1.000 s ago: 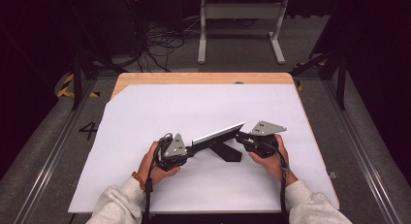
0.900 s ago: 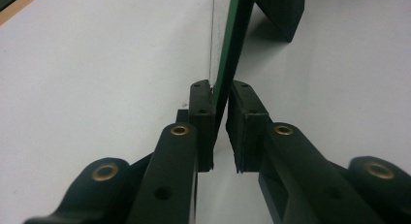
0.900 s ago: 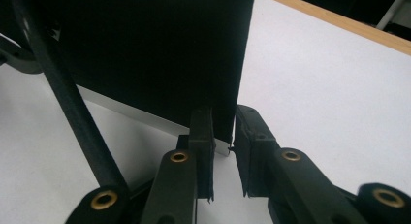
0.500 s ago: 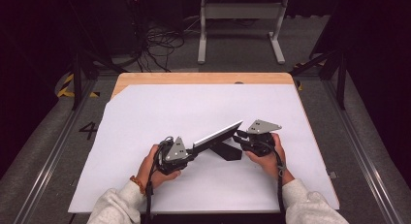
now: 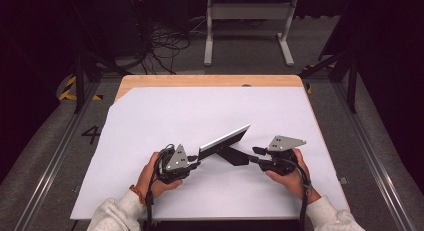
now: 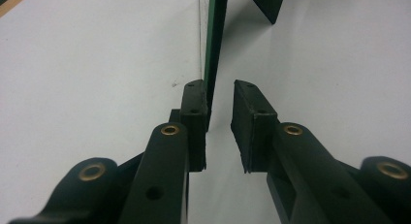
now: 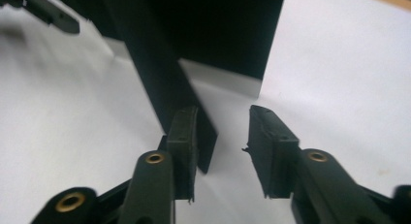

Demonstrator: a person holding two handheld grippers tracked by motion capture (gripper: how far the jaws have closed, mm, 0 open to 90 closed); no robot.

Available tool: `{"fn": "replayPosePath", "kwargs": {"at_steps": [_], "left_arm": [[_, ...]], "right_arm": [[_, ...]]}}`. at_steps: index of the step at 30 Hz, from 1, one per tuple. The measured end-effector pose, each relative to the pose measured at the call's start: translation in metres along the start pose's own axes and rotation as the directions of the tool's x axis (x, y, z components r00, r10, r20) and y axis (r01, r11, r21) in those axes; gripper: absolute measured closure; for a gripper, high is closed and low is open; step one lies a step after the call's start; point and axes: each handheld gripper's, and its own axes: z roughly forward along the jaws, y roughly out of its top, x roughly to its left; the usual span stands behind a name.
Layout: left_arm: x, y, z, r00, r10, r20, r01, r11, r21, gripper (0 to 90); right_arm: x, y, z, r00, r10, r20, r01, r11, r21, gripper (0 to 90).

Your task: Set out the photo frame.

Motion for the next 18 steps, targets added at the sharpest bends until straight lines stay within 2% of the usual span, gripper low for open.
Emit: {"fn": "replayPosePath", "kwargs": {"at_steps": [2, 3, 8, 10, 14, 18], "left_arm": [[0.000, 0.000, 0.001, 1.0000, -0.002, 0.001, 0.002, 1.0000, -0.001, 75.4], [0.000, 0.000, 0.001, 1.0000, -0.004, 0.004, 0.004, 1.0000, -0.004, 75.4], [0.002, -0.001, 0.002, 0.9999, -0.007, 0.014, 0.007, 0.9999, -0.011, 76.7], [0.002, -0.002, 0.003, 0.9999, -0.008, 0.015, 0.008, 0.9999, -0.007, 76.9], [0.003, -0.003, 0.005, 0.9998, -0.011, 0.017, 0.011, 0.9998, -0.013, 79.3], [0.002, -0.003, 0.008, 0.9998, -0.009, 0.017, 0.009, 0.9999, -0.005, 79.4]], "right_arm": [[0.001, -0.005, 0.002, 1.0000, 0.007, -0.003, -0.007, 1.000, 0.021, 57.7], [0.000, -0.008, 0.007, 0.9991, 0.043, -0.008, -0.042, 0.998, 0.037, 53.5], [0.000, -0.011, 0.016, 0.9978, 0.065, -0.010, -0.065, 0.997, 0.053, 51.0], [-0.001, -0.011, 0.019, 0.9970, 0.077, -0.003, -0.077, 0.996, 0.052, 52.5], [-0.002, -0.011, 0.022, 0.9975, 0.071, -0.001, -0.071, 0.996, 0.053, 53.2], [0.001, -0.010, 0.023, 0.9988, 0.049, -0.006, -0.049, 0.998, 0.048, 62.3]]}}
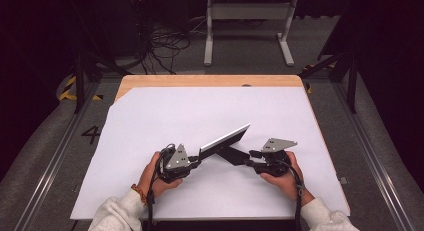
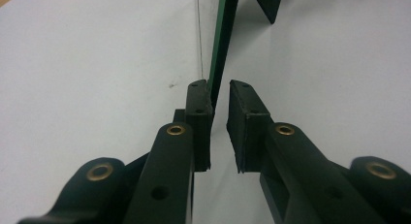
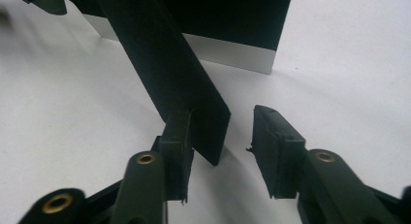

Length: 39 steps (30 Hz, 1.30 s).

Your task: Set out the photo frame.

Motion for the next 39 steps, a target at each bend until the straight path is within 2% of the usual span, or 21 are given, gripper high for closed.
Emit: {"fn": "replayPosePath", "kwargs": {"at_steps": [1, 7, 12, 18, 24, 28, 29, 33, 36, 39], "left_arm": [[0.000, 0.000, 0.001, 1.0000, -0.005, 0.001, 0.005, 1.0000, 0.000, 79.6], [-0.004, 0.003, 0.006, 0.9999, 0.009, 0.013, -0.009, 1.0000, 0.003, 81.1], [-0.007, 0.006, 0.010, 0.9994, 0.011, 0.032, -0.011, 0.9999, 0.003, 81.3], [-0.010, 0.008, 0.011, 0.9995, 0.022, 0.024, -0.022, 0.9997, 0.007, 80.7], [-0.014, 0.010, 0.014, 0.9995, 0.031, 0.011, -0.031, 0.9995, 0.011, 79.9], [-0.015, 0.011, 0.015, 0.9997, 0.020, 0.012, -0.020, 0.9998, 0.009, 79.5], [-0.015, 0.012, 0.017, 0.9996, 0.021, 0.017, -0.021, 0.9998, 0.003, 79.1], [-0.016, 0.013, 0.018, 0.9997, 0.020, 0.016, -0.020, 0.9998, 0.007, 78.7], [-0.017, 0.013, 0.015, 0.9995, 0.028, 0.013, -0.028, 0.9996, 0.011, 79.4], [-0.015, 0.010, 0.008, 0.9988, 0.028, 0.041, -0.027, 0.9996, -0.009, 79.3]], "right_arm": [[0.001, 0.000, 0.000, 1.0000, -0.003, -0.008, 0.003, 1.000, -0.002, 66.8], [0.001, 0.000, 0.000, 0.9997, -0.018, 0.018, 0.018, 1.000, -0.010, 71.7], [-0.001, 0.000, 0.001, 0.9990, -0.009, 0.044, 0.009, 1.000, -0.006, 70.0], [-0.001, 0.002, 0.002, 0.9966, -0.011, 0.081, 0.011, 1.000, 0.003, 68.0], [-0.005, 0.002, 0.002, 0.9965, 0.007, 0.083, -0.007, 1.000, 0.002, 66.4], [-0.005, 0.002, 0.002, 0.9951, 0.005, 0.099, -0.006, 1.000, 0.007, 64.0], [-0.004, 0.003, 0.002, 0.9923, 0.003, 0.124, -0.005, 1.000, 0.015, 61.0], [-0.003, 0.002, 0.000, 0.9875, 0.003, 0.158, -0.008, 1.000, 0.026, 61.2], [-0.003, 0.002, -0.003, 0.9884, 0.004, 0.152, -0.006, 1.000, 0.014, 61.8], [-0.002, 0.003, -0.013, 0.9882, -0.011, 0.153, 0.014, 1.000, -0.020, 64.1]]}}
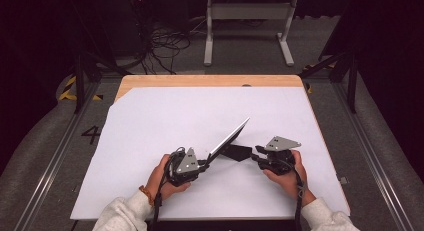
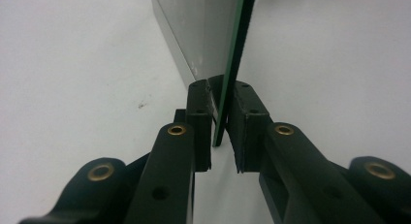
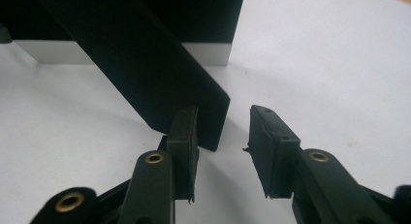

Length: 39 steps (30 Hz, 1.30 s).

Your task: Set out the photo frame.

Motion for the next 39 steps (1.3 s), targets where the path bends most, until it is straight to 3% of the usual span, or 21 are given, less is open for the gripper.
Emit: {"fn": "replayPosePath", "kwargs": {"at_steps": [9, 14, 17, 21, 24, 29, 39], "left_arm": [[0.001, 0.002, -0.020, 0.9996, -0.029, 0.003, 0.029, 0.9975, -0.064, 79.2], [-0.003, 0.005, -0.019, 1.0000, -0.005, 0.007, 0.005, 0.9973, -0.074, 80.2], [-0.004, 0.006, -0.018, 1.0000, -0.001, -0.001, 0.001, 0.9973, -0.074, 79.9], [-0.004, 0.007, -0.016, 1.0000, -0.006, 0.004, 0.007, 0.9970, -0.078, 79.8], [-0.004, 0.007, -0.014, 1.0000, -0.005, 0.006, 0.005, 0.9972, -0.075, 79.9], [-0.005, 0.008, -0.011, 1.0000, 0.000, 0.007, 0.000, 0.9976, -0.070, 80.1], [-0.008, 0.011, -0.007, 1.0000, 0.008, 0.004, -0.007, 0.9978, -0.066, 79.3]], "right_arm": [[0.006, 0.016, -0.024, 0.9992, -0.040, -0.008, 0.038, 0.990, -0.137, 80.8], [0.018, 0.031, -0.024, 0.9970, -0.071, -0.030, 0.065, 0.982, -0.176, 86.1], [0.025, 0.035, -0.022, 0.9953, -0.085, -0.046, 0.075, 0.980, -0.186, 88.7], [0.043, 0.041, -0.016, 0.9856, -0.135, -0.101, 0.115, 0.976, -0.183, 90.0], [0.049, 0.043, -0.009, 0.9845, -0.139, -0.107, 0.119, 0.978, -0.174, 90.0], [0.051, 0.044, 0.002, 0.9859, -0.130, -0.105, 0.113, 0.981, -0.156, 90.0], [0.049, 0.042, 0.001, 0.9867, -0.130, -0.097, 0.113, 0.980, -0.167, 90.0]]}}
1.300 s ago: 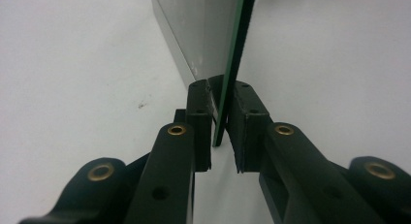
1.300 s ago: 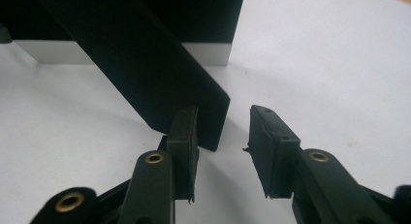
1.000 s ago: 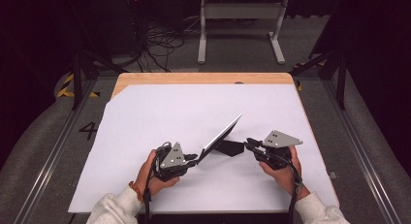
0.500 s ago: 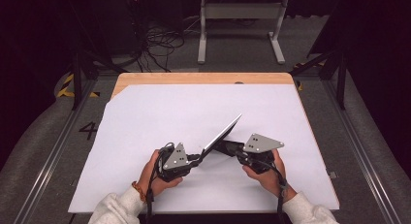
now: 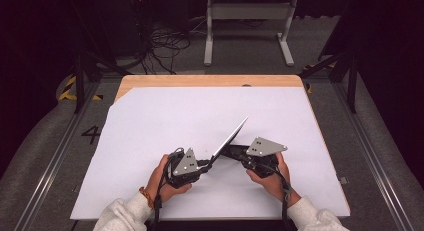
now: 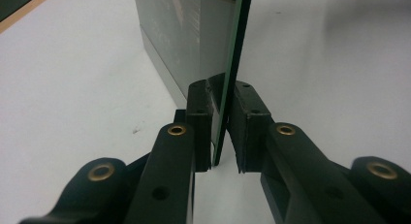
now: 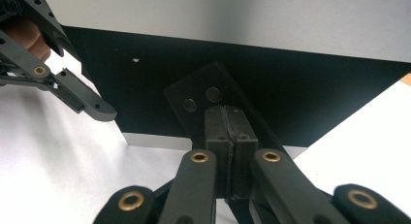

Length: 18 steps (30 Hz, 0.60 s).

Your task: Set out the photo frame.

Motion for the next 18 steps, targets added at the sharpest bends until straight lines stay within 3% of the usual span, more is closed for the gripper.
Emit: {"fn": "replayPosePath", "kwargs": {"at_steps": [18], "left_arm": [[-0.0063, 0.0074, 0.0094, 0.9991, 0.000, 0.042, 0.001, 0.9998, -0.018, 77.1]], "right_arm": [[-0.0064, -0.0026, -0.0030, 0.9998, 0.015, 0.011, -0.015, 1.000, -0.001, 89.9]]}}
